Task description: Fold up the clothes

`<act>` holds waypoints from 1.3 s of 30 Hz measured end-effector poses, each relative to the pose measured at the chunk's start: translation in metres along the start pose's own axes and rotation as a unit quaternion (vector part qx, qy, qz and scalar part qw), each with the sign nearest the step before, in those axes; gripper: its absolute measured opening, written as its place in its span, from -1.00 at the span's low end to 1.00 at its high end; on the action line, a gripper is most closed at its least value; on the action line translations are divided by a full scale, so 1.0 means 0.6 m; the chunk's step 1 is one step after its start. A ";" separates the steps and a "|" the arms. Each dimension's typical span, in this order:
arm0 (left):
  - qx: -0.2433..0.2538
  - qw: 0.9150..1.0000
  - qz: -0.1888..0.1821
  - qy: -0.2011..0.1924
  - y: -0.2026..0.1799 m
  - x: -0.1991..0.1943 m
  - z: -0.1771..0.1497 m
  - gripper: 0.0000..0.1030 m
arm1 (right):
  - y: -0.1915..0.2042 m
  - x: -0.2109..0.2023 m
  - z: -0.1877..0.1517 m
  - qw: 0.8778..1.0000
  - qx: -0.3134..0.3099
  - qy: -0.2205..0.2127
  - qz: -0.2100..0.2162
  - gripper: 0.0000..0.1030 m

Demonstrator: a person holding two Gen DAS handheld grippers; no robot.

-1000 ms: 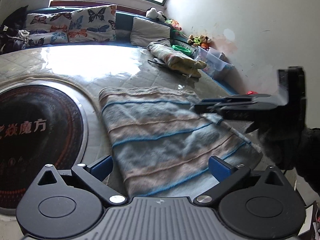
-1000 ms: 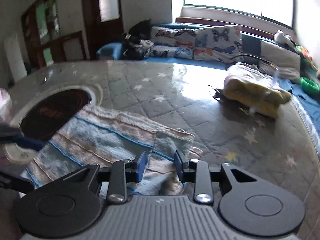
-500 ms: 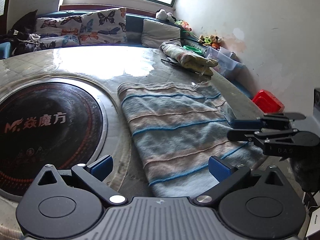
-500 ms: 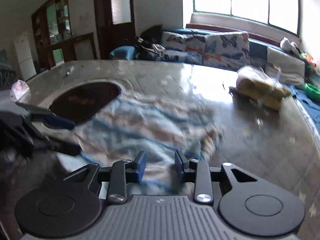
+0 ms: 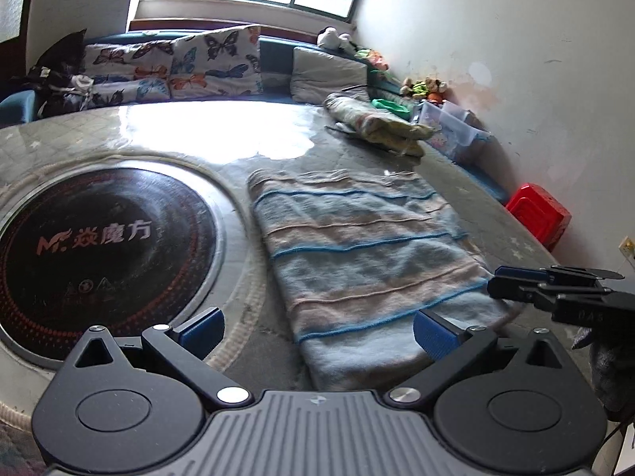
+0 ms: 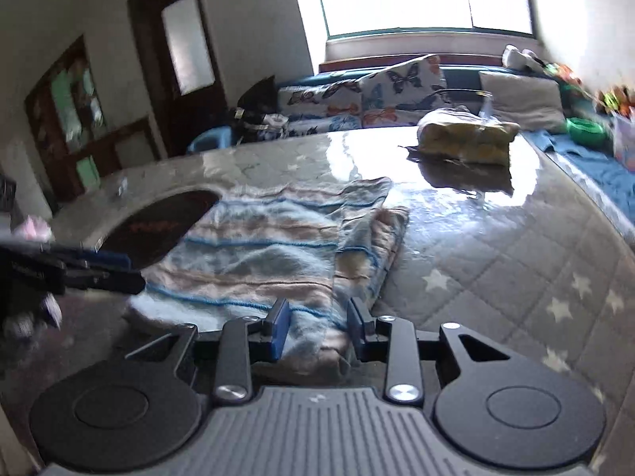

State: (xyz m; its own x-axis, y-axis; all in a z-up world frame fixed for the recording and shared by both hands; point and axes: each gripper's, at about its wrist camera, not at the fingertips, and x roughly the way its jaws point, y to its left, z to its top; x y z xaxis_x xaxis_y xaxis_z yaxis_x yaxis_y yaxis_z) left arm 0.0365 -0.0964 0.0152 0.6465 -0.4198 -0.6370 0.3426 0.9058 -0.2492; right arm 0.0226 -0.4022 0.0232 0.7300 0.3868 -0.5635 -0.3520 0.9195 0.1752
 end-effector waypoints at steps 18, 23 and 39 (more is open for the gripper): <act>0.122 0.983 -0.140 -0.006 -0.170 0.039 0.028 1.00 | -0.065 0.034 0.064 0.998 0.059 -0.019 -0.004 -0.07; 0.143 0.973 -0.180 -0.001 -0.199 0.060 0.035 1.00 | -0.064 0.088 0.074 0.999 0.008 -0.002 -0.049 0.04; 0.129 0.968 -0.212 0.049 -0.204 0.111 0.020 1.00 | -0.060 0.132 0.057 0.992 -0.077 0.012 -0.097 0.54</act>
State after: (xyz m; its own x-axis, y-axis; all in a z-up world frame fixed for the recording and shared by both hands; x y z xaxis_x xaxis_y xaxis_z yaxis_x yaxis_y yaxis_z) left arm 0.0456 -0.2361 0.0119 0.3479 -0.7315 -0.5864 0.7295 0.6041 -0.3208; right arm 0.1132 -0.4025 -0.0001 0.7795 0.1995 -0.5938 -0.2926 0.9541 -0.0636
